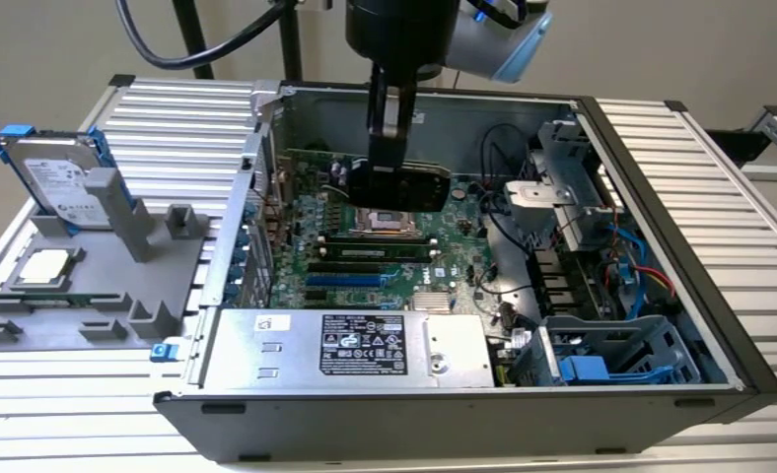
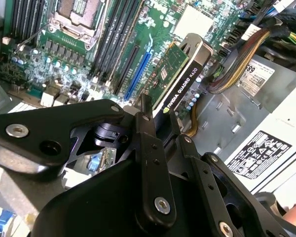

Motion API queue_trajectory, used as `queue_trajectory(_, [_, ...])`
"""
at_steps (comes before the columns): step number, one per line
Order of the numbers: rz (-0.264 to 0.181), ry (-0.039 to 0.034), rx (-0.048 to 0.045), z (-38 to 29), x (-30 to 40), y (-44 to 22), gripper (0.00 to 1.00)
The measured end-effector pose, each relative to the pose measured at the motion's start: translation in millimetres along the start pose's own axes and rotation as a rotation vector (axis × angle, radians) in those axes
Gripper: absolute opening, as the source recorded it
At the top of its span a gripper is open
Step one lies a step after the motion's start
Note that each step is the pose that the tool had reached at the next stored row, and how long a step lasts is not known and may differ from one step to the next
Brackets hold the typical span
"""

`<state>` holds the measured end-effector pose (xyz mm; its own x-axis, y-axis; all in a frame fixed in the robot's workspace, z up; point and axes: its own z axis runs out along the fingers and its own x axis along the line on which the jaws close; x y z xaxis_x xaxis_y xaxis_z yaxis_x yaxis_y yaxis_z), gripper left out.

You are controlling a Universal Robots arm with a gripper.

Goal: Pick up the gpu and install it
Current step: 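Insert the gpu into the slot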

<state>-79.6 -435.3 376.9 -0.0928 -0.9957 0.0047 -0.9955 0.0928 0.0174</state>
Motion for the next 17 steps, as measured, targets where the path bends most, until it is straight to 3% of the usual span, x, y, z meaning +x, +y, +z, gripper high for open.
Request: queue_trajectory(17, [0.000,0.0005,0.0001,9.7,-0.1,-0.2,0.00])
